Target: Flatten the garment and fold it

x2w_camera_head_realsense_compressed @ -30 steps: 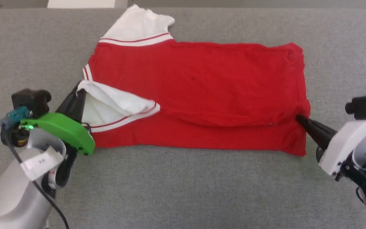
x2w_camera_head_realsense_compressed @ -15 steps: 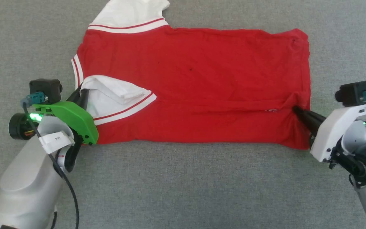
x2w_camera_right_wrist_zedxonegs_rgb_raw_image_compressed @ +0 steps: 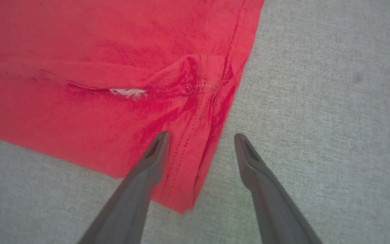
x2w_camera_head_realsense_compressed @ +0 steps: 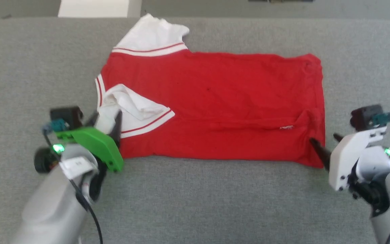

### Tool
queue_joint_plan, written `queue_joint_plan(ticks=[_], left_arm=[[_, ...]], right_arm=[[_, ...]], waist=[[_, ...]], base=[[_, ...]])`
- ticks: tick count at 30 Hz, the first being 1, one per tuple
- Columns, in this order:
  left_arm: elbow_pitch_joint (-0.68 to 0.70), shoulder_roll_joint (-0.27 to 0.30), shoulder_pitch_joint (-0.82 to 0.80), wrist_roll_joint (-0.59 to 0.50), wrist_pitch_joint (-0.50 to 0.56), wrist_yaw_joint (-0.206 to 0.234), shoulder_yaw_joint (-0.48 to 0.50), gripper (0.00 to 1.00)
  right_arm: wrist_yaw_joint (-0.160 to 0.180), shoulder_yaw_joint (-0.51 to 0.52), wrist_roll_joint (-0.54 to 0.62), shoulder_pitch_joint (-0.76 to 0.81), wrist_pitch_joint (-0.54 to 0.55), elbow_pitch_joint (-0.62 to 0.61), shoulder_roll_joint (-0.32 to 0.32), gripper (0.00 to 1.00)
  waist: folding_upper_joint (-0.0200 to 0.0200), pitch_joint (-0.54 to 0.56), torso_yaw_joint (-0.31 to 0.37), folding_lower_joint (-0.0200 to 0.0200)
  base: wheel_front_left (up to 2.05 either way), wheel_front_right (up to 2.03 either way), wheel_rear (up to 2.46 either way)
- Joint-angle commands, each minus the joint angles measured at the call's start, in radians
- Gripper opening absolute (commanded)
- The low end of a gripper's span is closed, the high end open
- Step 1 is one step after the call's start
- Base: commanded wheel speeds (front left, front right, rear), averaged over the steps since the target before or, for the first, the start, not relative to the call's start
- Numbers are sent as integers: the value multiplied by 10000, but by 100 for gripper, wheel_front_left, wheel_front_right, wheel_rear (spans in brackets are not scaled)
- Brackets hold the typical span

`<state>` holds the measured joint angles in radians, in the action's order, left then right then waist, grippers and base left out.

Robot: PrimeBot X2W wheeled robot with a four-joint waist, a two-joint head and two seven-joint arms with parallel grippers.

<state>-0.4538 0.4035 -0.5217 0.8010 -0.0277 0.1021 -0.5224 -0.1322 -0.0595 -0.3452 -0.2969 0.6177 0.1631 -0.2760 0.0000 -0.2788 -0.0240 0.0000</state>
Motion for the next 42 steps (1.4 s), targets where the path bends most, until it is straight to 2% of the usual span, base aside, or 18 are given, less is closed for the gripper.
queue_joint_plan(ticks=[1, 5, 9, 15, 17, 27, 31, 32, 33, 34, 42], left_arm=[[280, -25, 359, 149, 258, 237, -49, 100], [1266, 147, 997, 88, 832, 1026, -179, 100], [2310, 464, 1500, -132, 1428, 1831, -348, 100], [3404, 1314, 1898, -685, 2262, 3180, -341, 100], [3662, 1582, 2043, -716, 2661, 3463, -349, 100], [4318, 2386, 2229, -357, 4324, 3516, -577, 100], [4023, 2410, 2291, -27, 4728, 3224, -682, 100], [3900, 2379, 2314, 92, 4793, 3117, -695, 65], [3813, 2341, 2325, 174, 4806, 3040, -693, 16], [3718, 2298, 2335, 256, 4801, 2929, -701, 0], [3472, 1787, 2399, 423, 3689, 2526, -456, 0]], right_arm=[[15, 248, 431, 256, 323, -294, 380, 100], [15, 950, 1375, 814, 1144, -1059, 1293, 100], [15, 1464, 1762, 1233, 1513, -1694, 1913, 100], [15, 1750, 1702, 1604, 1712, -2349, 2209, 100], [15, 1819, 1695, 1677, 1728, -2520, 2233, 100], [15, 1852, 1410, 1739, 1759, -2846, 2255, 100], [15, 1837, 1381, 1697, 1730, -2878, 2256, 100], [15, 1839, 1391, 1685, 1725, -2878, 2256, 100], [15, 1849, 1404, 1676, 1722, -2874, 2256, 100], [15, 1863, 1431, 1666, 1720, -2867, 2256, 100], [15, 2025, 1672, 1553, 1721, -2649, 2257, 100]], waist=[[0, 280, -84, 0], [0, 345, -94, 0], [0, 285, -77, 0], [0, 50, 30, 0], [0, -49, 67, 0], [0, -582, 268, 0], [0, -760, 317, 0], [0, -793, 325, 0], [0, -808, 327, 0], [0, -811, 324, 0], [0, -287, 106, 0]], base=[[0, 0, 0], [0, 0, 0], [0, 0, 0], [0, 0, 0], [0, 0, 0], [0, 0, 0], [0, 0, 0], [0, 0, 0], [0, 0, 0], [0, 0, 0], [0, 0, 0]])
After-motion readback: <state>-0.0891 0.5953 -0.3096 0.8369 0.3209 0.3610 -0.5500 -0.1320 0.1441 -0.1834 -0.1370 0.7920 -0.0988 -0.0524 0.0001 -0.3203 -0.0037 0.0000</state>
